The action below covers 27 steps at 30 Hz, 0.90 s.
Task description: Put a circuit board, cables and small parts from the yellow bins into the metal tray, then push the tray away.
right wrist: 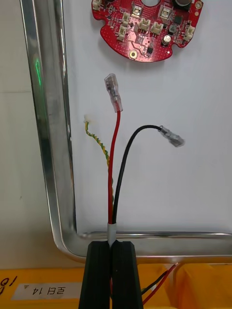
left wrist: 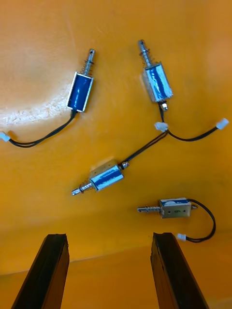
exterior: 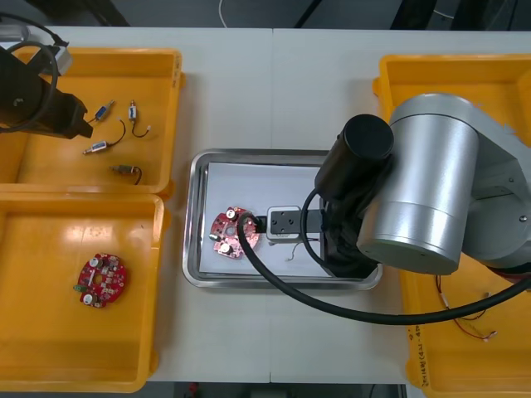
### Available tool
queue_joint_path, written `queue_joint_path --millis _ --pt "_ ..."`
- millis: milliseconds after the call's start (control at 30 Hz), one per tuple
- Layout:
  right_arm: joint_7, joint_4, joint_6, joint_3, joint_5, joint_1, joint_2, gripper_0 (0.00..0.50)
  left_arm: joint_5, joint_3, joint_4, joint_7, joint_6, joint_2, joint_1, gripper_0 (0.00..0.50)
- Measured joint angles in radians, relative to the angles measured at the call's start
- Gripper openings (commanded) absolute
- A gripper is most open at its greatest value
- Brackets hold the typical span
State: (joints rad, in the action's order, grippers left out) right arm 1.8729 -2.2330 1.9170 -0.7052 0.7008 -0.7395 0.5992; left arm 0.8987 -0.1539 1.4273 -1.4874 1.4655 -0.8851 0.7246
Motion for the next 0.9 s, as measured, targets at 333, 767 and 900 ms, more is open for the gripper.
queue_joint_path --millis 333,767,900 --pt "0.003 0.082 -0.007 -0.023 -0.028 -0.001 -0.025 0.000 0.003 -0.001 -0.098 -0.184 -0.115 0.001 0.000 0.500" --pt "0.011 0.189 -0.096 -0.050 -0.085 -0.001 -0.048 0.000 0.006 -0.112 -0.174 -0.209 -0.285 0.026 0.000 0.500" --pt "0.042 0.219 -0.127 -0.063 -0.088 -0.001 -0.053 0.000 0.011 -0.135 -0.174 -0.209 -0.288 0.032 0.000 0.500"
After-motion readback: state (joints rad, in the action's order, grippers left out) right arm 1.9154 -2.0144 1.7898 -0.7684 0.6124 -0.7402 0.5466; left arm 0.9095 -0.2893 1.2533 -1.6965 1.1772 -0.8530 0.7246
